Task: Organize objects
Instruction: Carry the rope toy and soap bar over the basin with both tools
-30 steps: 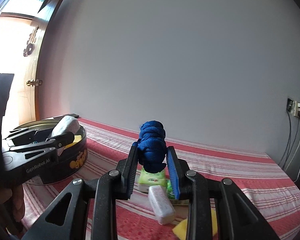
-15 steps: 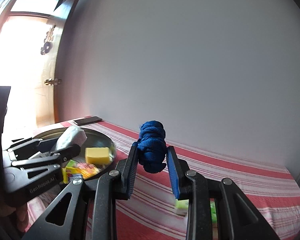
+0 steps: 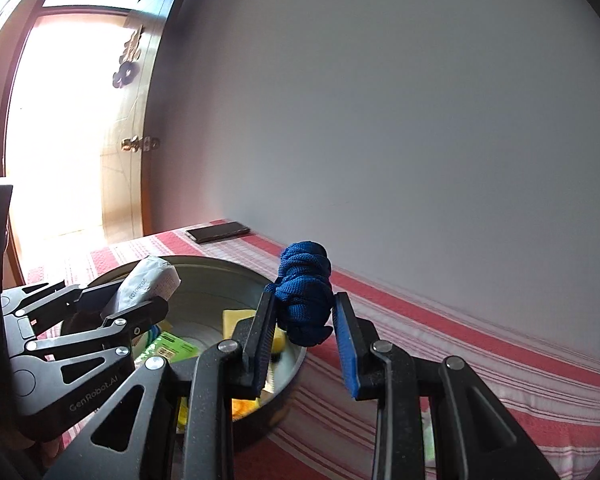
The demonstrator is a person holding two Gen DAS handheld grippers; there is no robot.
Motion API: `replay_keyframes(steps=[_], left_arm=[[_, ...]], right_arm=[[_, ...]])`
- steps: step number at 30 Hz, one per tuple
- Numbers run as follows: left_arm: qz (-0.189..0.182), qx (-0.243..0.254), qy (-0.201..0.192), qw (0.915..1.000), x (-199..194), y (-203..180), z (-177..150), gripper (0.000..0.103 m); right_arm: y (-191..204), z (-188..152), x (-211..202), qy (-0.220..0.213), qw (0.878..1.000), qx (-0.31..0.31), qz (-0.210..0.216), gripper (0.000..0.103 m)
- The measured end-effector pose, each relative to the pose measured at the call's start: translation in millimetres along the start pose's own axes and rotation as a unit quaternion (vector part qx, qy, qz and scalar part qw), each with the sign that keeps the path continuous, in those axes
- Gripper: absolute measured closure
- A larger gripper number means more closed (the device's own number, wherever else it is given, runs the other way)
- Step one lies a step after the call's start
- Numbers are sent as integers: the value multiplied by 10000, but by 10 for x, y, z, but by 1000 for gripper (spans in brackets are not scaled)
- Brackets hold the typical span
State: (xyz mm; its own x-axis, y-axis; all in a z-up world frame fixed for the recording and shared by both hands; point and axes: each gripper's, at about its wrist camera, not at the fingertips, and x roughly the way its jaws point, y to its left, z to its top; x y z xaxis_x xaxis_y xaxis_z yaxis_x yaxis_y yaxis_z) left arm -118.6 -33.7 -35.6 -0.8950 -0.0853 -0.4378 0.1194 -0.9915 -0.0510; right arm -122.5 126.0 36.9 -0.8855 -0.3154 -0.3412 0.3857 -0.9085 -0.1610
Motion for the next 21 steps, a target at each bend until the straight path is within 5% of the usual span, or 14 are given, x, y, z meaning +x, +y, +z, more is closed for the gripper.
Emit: replay_keyframes(steps=[21], left_arm=[[234, 15, 454, 9987, 250, 171, -76, 69]], right_arm=[[293, -203, 581, 864, 9955, -123, 366, 71]])
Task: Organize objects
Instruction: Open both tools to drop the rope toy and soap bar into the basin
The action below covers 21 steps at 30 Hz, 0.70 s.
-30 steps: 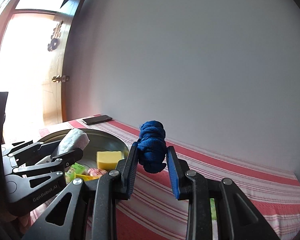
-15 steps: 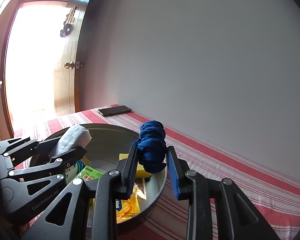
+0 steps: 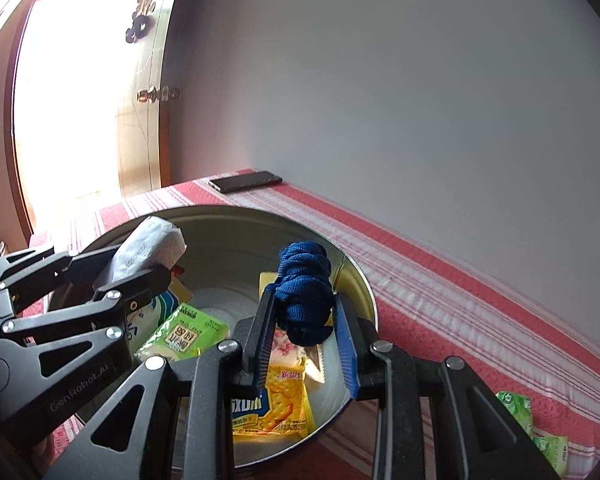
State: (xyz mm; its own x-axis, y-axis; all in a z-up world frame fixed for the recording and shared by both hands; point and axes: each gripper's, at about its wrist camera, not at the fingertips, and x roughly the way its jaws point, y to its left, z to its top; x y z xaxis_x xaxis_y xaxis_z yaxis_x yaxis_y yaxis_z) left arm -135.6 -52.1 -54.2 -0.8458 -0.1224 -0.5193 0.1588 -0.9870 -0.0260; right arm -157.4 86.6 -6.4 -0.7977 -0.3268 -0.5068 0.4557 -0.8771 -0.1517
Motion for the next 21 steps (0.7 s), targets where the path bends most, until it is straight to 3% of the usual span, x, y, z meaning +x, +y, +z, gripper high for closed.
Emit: replay_keyframes(steps=[21], left_arm=[[59, 45, 120, 9999, 42, -48, -41, 66]], right_arm=[[67, -120, 145, 227, 9997, -82, 21, 71]])
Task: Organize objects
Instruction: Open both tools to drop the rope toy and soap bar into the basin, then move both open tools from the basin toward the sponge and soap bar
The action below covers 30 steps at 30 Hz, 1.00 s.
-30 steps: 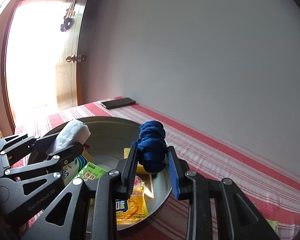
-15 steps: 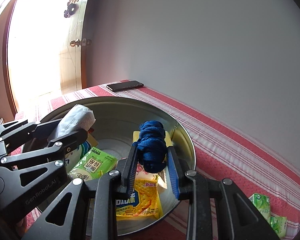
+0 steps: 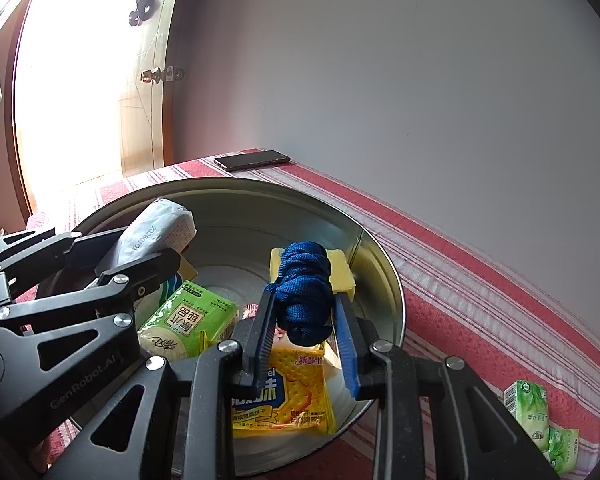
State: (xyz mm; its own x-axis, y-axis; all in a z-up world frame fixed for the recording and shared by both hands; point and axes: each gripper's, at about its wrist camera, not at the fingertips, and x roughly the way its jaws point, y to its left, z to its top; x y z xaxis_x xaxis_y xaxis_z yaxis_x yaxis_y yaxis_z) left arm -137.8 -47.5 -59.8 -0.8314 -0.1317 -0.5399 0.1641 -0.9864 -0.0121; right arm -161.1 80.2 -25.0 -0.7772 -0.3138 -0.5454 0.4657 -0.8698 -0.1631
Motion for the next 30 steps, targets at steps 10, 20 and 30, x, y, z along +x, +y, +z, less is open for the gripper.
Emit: replay_keyframes(steps=[10, 20, 30], left_arm=[[192, -34, -440, 9988, -277, 15, 57, 20], [187, 83, -673, 9975, -453, -175, 82, 0], [-59, 280, -715, 9970, -523, -515, 50, 0]], right_arm=[[-118, -46, -200, -246, 9992, 297, -104, 62], [-382, -141, -463, -384, 9964, 635, -399, 45], [-620, -366, -828, -577, 9908, 561, -1092, 33]])
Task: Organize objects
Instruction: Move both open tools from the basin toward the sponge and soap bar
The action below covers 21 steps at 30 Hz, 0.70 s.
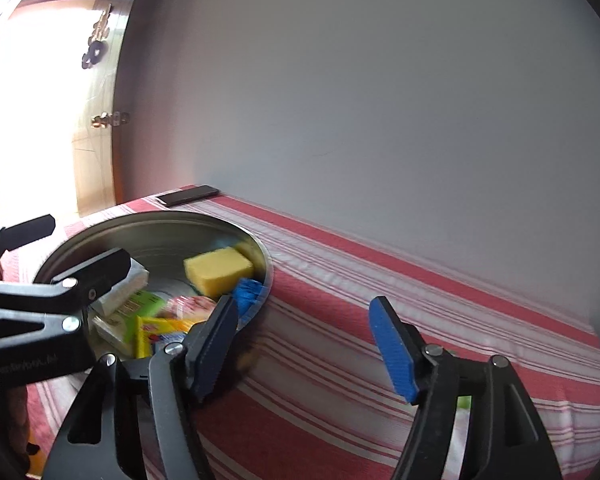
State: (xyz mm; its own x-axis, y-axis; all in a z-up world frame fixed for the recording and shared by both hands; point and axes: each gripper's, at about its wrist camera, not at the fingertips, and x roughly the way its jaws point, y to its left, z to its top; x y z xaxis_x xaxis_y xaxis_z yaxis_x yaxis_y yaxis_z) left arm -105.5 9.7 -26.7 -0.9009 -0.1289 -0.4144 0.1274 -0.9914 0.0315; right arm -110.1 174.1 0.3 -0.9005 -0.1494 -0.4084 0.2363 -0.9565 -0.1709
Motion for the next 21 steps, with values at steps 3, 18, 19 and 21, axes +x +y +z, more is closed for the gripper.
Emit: replay_keyframes(steps=[3, 18, 19, 21], left_arm=[[-200, 171, -28, 9996, -31, -231, -8, 0], [-1132, 1206, 251, 9859, -14, -1443, -140, 0], [-1163, 1235, 272, 9851, -13, -1489, -140, 0], [-1221, 1302, 301, 9835, -2, -1583, -132, 0]], right_arm=[[-197, -111, -103, 33, 9994, 61, -331, 32], [-1461, -684, -437, 706, 9789, 1283, -1423, 32], [-1504, -707, -447, 747, 9775, 1323, -1461, 32], [-1559, -740, -453, 771, 9763, 1385, -1472, 32]])
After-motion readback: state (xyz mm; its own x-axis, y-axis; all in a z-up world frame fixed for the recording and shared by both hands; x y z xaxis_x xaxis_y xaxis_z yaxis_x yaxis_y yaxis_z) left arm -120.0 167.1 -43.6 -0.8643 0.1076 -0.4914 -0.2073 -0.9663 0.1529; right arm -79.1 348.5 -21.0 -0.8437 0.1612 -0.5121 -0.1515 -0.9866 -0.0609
